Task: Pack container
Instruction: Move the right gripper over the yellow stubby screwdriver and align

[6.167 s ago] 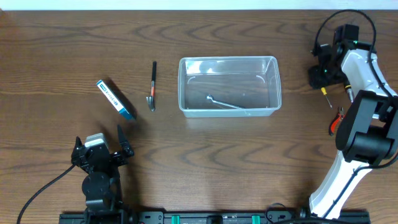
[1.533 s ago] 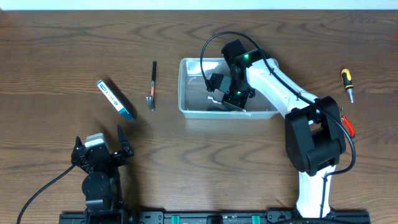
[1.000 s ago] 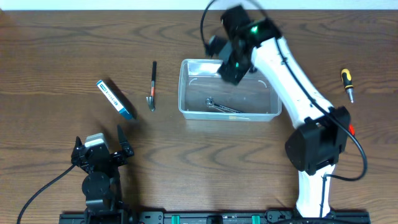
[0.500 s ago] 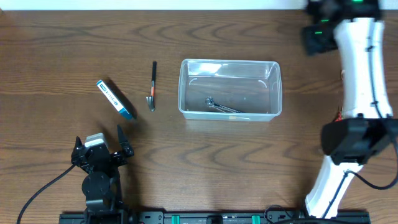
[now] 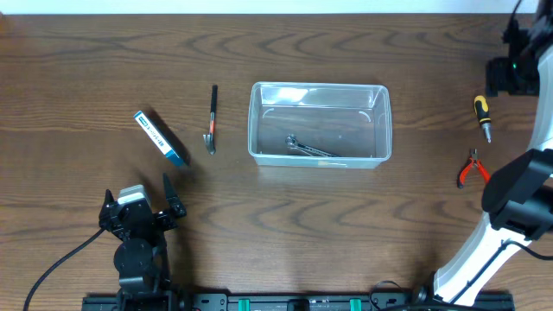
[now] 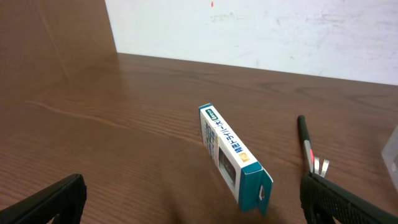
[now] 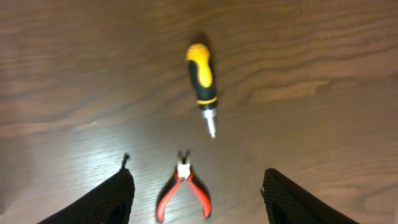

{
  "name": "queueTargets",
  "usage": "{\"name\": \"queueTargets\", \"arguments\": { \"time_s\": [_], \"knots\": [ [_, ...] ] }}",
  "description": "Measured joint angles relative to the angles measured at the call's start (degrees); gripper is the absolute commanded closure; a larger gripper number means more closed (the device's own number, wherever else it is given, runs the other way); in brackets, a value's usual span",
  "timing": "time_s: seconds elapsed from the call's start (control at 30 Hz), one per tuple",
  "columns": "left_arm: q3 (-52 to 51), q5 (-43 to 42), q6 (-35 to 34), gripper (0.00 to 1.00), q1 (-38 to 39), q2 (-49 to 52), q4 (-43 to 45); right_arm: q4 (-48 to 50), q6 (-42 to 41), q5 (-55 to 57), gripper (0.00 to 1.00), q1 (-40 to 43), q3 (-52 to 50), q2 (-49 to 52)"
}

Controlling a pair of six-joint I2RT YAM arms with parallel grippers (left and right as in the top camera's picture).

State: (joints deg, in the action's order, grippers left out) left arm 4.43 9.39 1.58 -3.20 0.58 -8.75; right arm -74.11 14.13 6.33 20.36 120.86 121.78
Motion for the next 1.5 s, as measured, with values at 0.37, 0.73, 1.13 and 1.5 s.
{"name": "queueTargets", "arguments": {
  "time_s": [0.37, 0.73, 1.13, 1.5],
  "knots": [
    [0.0, 0.0, 0.0, 0.02, 0.0, 0.0, 0.0, 16.6, 5.4, -2.9, 0.25, 4.1, -17.6, 0.0],
    [0.0, 0.0, 0.0, 0.02, 0.0, 0.0, 0.0, 30.1, 11.3, -4.0, 0.27, 4.0, -25.1, 0.0],
    [0.0, 0.0, 0.0, 0.02, 0.0, 0.0, 0.0, 36.1, 13.4, -4.6, 0.29, 4.0, -27.6, 2.3],
    [0.0, 0.0, 0.0, 0.02, 0.0, 0.0, 0.0, 36.4, 13.4, -6.6, 0.32, 4.0, -27.3, 5.7]
  ]
}}
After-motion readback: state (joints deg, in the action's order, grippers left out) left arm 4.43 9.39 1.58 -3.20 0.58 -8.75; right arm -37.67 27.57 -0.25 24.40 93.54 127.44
